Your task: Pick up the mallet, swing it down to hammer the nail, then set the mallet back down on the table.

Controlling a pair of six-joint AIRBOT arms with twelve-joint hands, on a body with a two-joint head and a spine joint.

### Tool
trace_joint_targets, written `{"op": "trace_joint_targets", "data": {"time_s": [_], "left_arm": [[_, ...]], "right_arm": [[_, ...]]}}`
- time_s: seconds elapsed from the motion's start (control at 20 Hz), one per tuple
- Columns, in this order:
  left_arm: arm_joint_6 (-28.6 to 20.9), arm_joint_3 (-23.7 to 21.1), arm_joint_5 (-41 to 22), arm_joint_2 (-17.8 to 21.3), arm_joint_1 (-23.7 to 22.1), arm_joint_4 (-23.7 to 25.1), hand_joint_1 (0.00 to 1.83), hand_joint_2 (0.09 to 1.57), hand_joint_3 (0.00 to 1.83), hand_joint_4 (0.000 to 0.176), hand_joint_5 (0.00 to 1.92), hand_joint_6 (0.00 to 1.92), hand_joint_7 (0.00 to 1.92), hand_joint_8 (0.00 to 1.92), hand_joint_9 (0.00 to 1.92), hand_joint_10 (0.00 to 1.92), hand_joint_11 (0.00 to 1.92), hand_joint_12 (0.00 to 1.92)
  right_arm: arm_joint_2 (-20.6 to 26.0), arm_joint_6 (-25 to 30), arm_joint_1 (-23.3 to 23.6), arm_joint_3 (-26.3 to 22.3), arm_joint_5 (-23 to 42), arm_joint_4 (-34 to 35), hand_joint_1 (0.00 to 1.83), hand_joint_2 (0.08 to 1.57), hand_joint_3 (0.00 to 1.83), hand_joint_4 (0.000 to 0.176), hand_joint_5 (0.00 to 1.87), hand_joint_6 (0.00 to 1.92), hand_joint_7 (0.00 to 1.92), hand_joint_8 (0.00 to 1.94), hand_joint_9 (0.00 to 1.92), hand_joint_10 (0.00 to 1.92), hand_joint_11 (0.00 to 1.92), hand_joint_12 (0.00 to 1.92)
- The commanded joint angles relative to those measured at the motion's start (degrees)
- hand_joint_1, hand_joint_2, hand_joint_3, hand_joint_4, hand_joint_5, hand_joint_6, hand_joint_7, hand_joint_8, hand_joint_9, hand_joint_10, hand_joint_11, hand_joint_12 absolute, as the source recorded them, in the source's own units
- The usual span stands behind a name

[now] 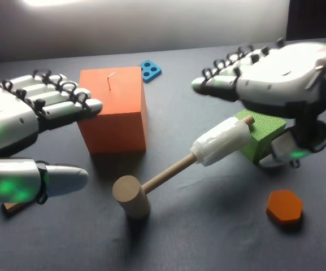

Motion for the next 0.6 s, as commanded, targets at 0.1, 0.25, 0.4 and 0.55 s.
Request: {"op": "trace_joint_targets", "data": {"time_s": [0.1, 0.25, 0.4, 0.55], "left_arm": [[-0.5, 1.6, -10.3, -1.3, 0.9, -1.6, 0.0, 1.27, 0.0, 0.0, 0.11, 0.01, 0.07, 0.0, 0.04, 0.0, 0.01, 0.08], [-0.5, 2.3, -10.4, -2.2, 1.6, -1.9, 0.0, 1.26, 0.0, 0.0, 0.12, 0.01, 0.08, 0.01, 0.05, 0.01, 0.02, 0.08], [1.1, 2.6, -10.6, -3.2, 1.7, -4.2, 0.0, 1.27, 0.0, 0.0, 0.11, 0.01, 0.08, 0.0, 0.06, 0.01, 0.02, 0.08], [0.7, 4.5, -12.3, -5.4, 2.8, -4.4, 0.0, 1.26, 0.0, 0.0, 0.13, 0.01, 0.11, 0.01, 0.08, 0.01, 0.03, 0.09]], "right_arm": [[-3.4, 1.3, -0.5, 3.0, 1.0, -2.3, 1.25, 0.93, 0.0, 0.0, 0.0, 0.0, 0.0, 0.0, 0.0, 0.0, 0.0, 0.0], [-6.9, 2.0, -1.7, 5.6, 0.2, -2.3, 1.26, 0.91, 0.0, 0.0, 0.0, 0.0, 0.0, 0.0, 0.0, 0.0, 0.0, 0.0], [-9.2, 2.5, -3.4, 7.7, -0.6, -2.3, 1.23, 0.92, 0.0, 0.0, 0.0, 0.0, 0.0, 0.0, 0.0, 0.0, 0.0, 0.0], [-10.6, 3.1, -4.6, 9.5, 0.8, -2.3, 1.28, 0.92, 0.0, 0.0, 0.0, 0.0, 0.0, 0.0, 0.0, 0.0, 0.0, 0.0]]}}
